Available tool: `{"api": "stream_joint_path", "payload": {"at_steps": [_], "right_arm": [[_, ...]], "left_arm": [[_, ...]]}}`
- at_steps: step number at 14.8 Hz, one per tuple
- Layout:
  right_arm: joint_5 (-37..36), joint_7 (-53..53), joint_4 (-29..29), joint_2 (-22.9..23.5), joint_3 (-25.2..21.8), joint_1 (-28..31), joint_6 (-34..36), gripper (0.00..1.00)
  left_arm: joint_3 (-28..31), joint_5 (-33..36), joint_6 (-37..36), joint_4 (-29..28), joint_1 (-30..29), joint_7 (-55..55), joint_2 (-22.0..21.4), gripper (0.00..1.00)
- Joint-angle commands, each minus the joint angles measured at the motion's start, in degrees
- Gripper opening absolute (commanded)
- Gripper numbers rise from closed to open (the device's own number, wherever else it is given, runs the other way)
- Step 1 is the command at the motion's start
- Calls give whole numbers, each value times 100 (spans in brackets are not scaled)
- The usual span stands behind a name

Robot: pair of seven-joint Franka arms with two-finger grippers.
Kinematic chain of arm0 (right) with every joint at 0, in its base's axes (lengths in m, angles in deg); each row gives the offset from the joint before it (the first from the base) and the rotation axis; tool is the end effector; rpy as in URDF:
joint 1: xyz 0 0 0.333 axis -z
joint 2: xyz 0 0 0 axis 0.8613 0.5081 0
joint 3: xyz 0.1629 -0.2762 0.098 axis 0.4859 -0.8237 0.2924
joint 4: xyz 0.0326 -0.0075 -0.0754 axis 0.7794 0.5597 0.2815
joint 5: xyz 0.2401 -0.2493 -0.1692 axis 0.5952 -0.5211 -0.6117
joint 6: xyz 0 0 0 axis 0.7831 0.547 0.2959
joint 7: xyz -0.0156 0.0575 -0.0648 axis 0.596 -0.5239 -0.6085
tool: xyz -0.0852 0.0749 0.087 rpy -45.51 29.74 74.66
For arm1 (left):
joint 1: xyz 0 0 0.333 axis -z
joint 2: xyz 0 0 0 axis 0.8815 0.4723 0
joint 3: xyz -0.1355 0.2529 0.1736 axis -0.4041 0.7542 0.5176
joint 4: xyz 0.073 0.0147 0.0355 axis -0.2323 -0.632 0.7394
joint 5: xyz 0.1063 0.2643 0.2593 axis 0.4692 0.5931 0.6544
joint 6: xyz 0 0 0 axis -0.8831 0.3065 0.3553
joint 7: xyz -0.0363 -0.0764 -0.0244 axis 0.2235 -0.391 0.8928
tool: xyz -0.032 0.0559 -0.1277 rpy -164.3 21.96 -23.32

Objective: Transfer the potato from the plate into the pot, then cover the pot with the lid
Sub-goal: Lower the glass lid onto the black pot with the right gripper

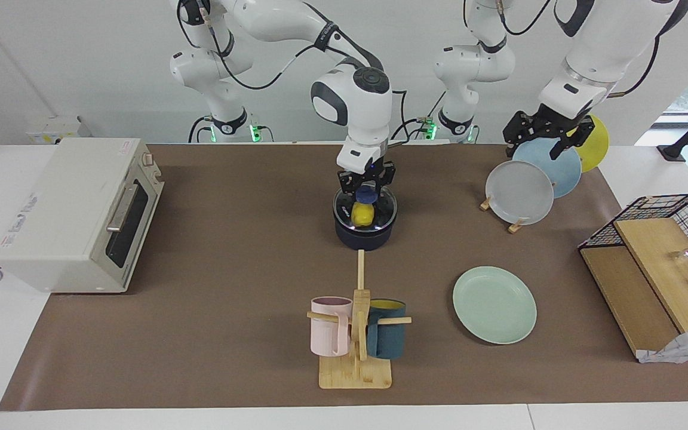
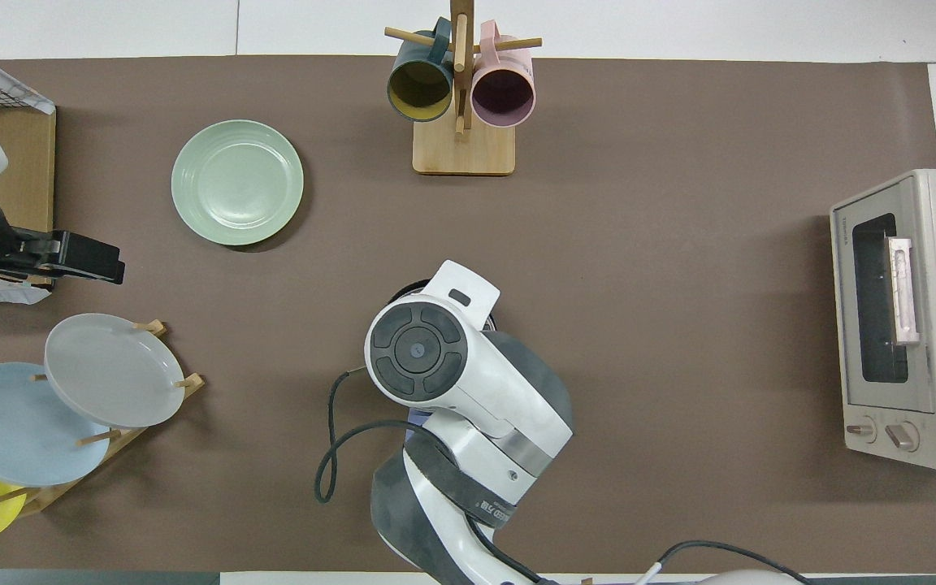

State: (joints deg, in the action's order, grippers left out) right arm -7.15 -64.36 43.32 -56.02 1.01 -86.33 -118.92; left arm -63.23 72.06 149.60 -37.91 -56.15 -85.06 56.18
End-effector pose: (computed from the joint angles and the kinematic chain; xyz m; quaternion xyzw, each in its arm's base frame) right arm 0.4682 0.4361 0.3958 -0.9943 -0.1048 -0.0171 0.0128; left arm 0.5170 -0.0890 0.6173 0.9971 -0.0724 -0.0175 0.0148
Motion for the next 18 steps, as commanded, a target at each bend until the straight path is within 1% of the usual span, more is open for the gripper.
{"api": "stream_joint_path", "payload": {"at_steps": [1, 8, 14, 18], "right_arm": [[-196, -126, 14, -1, 50, 23, -72, 0], [-337, -126, 14, -1, 50, 23, -89, 0], [-337, -135, 40, 25, 50, 41, -291, 0], [-346, -232, 40, 157, 50, -20, -326, 0]], "left_arm": [[19, 115, -67, -11, 4, 0, -96, 100], [10, 115, -49, -28, -4, 79, -96, 100], [28, 168, -23, 7, -119, -27, -96, 100], [45, 168, -6, -11, -127, -53, -114, 100]]}}
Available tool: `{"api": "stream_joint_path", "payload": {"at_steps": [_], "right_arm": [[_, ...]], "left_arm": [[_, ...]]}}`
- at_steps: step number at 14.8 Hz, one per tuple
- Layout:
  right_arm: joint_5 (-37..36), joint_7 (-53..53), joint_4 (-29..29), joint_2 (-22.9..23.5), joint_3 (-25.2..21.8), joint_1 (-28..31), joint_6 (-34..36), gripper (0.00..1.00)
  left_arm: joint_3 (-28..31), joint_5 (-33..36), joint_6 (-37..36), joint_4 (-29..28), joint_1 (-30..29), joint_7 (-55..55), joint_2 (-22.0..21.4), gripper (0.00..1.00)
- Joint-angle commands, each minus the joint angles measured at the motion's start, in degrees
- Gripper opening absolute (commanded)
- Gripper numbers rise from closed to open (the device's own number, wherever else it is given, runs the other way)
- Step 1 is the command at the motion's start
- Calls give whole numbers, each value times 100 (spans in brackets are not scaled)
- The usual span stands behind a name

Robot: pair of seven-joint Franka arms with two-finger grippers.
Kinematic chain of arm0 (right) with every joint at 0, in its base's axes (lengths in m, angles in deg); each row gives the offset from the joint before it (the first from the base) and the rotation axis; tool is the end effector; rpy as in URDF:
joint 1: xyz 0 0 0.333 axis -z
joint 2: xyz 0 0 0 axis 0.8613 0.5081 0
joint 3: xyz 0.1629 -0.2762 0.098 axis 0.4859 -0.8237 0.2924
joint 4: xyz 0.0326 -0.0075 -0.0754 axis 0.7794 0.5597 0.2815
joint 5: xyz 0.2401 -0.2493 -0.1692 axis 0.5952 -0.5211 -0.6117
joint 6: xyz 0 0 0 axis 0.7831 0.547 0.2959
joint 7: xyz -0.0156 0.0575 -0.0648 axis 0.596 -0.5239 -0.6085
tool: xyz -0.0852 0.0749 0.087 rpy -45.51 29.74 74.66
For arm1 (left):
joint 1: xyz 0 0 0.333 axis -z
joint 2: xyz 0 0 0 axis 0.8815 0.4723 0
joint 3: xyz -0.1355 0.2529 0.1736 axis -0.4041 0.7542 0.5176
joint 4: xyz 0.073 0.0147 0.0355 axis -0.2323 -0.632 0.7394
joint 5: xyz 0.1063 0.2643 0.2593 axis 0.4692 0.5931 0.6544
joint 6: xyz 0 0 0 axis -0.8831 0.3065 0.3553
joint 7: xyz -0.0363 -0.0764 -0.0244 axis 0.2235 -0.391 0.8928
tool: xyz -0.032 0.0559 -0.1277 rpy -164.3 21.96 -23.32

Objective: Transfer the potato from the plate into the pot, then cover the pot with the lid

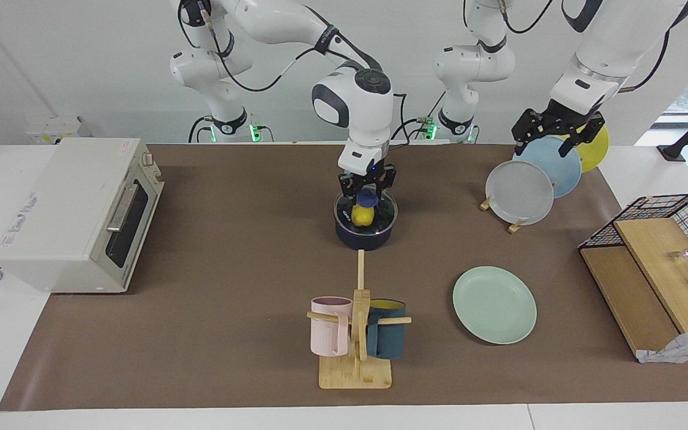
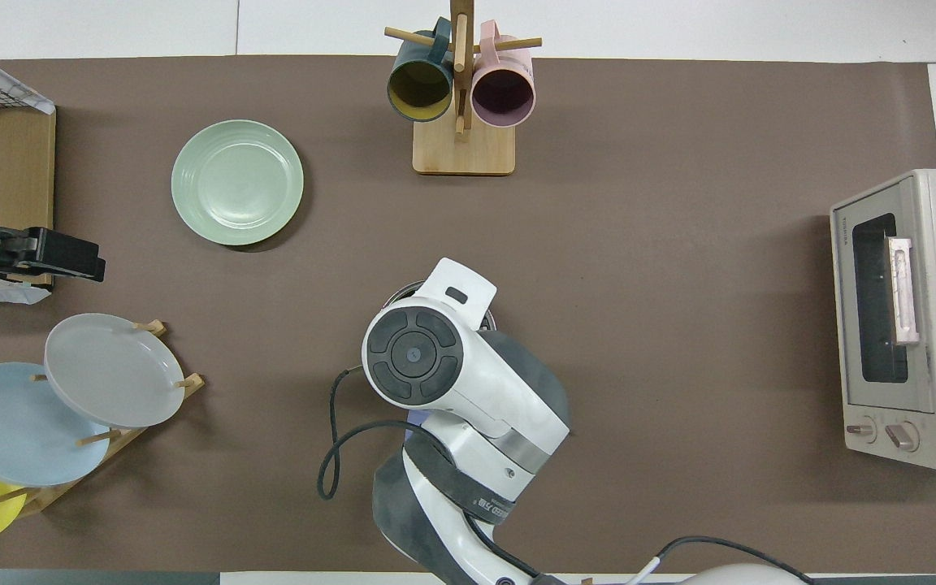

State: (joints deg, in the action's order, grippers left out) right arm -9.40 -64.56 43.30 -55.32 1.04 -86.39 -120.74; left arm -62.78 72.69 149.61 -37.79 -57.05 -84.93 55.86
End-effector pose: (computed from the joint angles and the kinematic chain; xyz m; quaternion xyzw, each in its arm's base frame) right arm 0.4735 0.4383 0.3915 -0.9929 -0.1132 -0.0347 0.0084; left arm 0.5177 -0.0750 0.6211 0.9981 -0.0594 -0.0130 0.0098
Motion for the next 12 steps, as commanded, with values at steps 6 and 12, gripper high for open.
{"api": "stream_joint_path", "payload": {"at_steps": [6, 12], "right_arm": [[-139, -238, 43, 104, 47, 65, -162, 0], [-130, -221, -89, 17, 47, 179, 109, 100]], "left_arm": [[9, 104, -7, -32, -125, -58, -82, 100], [115, 192, 2, -32, -116, -58, -82, 100]]}}
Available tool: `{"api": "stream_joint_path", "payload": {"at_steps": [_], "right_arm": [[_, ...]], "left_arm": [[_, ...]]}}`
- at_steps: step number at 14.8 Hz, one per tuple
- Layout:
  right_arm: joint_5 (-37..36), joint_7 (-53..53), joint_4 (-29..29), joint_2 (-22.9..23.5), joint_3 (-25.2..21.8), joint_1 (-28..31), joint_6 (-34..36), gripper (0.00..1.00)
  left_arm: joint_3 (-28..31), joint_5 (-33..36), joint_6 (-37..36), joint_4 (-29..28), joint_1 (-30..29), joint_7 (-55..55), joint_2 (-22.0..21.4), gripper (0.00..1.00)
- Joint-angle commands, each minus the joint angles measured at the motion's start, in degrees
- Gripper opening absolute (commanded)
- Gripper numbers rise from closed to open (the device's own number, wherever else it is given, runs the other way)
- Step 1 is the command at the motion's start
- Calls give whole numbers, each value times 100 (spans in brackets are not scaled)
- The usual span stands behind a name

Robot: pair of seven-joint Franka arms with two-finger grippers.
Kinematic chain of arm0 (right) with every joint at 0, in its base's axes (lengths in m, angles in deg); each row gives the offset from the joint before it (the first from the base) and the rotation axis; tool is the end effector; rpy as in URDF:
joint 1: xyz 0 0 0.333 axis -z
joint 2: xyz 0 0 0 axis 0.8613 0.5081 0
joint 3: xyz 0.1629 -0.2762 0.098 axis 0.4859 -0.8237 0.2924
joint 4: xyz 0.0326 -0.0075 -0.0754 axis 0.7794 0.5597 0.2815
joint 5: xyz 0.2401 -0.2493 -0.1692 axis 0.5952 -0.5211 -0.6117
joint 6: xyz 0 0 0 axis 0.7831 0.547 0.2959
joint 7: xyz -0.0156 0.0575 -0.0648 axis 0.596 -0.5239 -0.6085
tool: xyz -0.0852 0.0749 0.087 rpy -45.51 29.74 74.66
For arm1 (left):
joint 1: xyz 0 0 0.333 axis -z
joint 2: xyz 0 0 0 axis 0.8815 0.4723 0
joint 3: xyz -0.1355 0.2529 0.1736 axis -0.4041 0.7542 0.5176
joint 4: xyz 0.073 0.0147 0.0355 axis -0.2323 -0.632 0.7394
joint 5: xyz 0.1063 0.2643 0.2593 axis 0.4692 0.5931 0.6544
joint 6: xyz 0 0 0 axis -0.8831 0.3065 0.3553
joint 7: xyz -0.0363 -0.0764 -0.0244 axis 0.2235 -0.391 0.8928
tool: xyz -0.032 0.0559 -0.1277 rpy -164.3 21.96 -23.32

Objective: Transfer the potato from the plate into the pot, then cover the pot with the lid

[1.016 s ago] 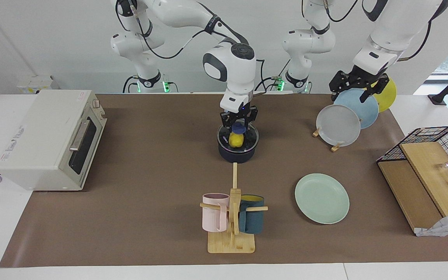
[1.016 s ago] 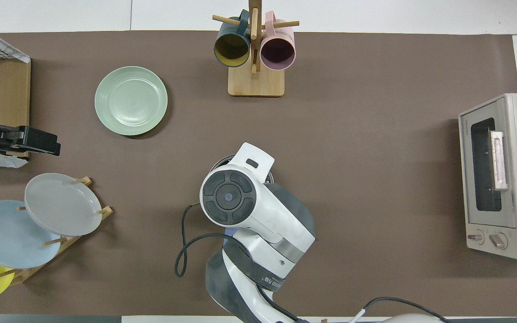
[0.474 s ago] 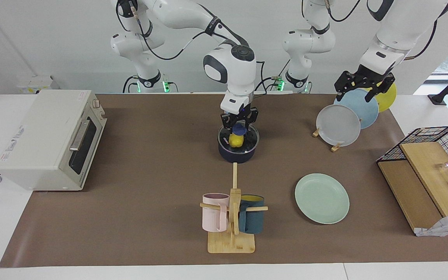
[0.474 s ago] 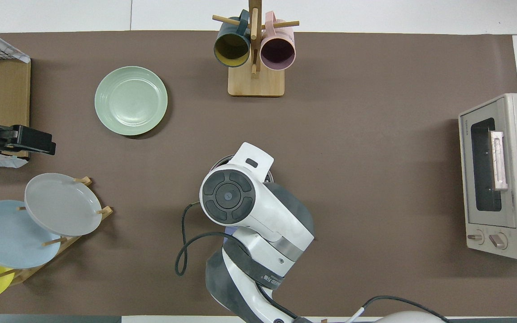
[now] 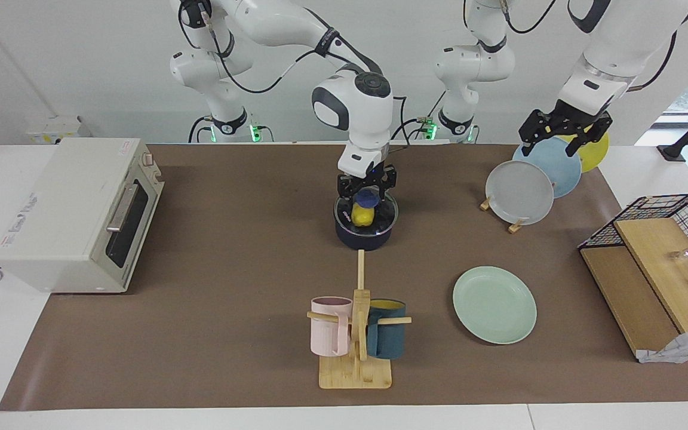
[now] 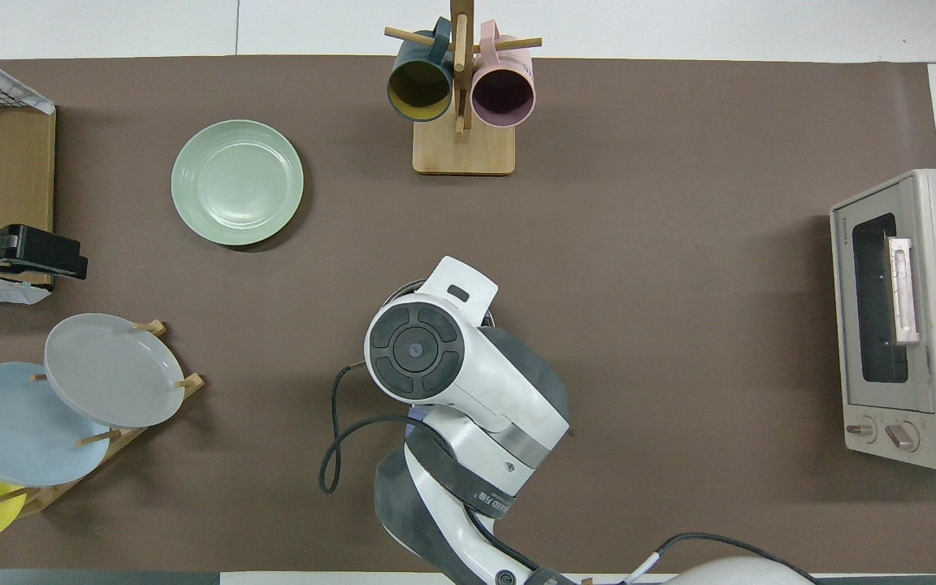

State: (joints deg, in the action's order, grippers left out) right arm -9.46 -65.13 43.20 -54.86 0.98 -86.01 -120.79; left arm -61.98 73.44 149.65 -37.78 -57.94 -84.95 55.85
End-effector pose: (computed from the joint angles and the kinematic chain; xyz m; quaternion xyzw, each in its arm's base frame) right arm 0.4777 0.4352 0.3873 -0.9940 -0.1047 -0.0323 0.0073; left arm 0.5200 -0.0575 0.6214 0.9989 -0.0445 -0.0119 0.0039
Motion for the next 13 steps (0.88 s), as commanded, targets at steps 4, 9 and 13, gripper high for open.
{"api": "stream_joint_path", "payload": {"at_steps": [4, 9, 13], "right_arm": [[-36, -164, -333, -179, 62, 202, 335, 100], [-44, -76, -658, -591, 44, 632, 1369, 100], [60, 677, -914, -1004, 53, 1334, 2250, 100]], "left_arm": [[35, 118, -37, -67, -37, -56, -142, 100], [44, 118, -90, -94, -37, -47, -159, 100], [53, 118, -81, -85, -37, -47, -159, 100]]}}
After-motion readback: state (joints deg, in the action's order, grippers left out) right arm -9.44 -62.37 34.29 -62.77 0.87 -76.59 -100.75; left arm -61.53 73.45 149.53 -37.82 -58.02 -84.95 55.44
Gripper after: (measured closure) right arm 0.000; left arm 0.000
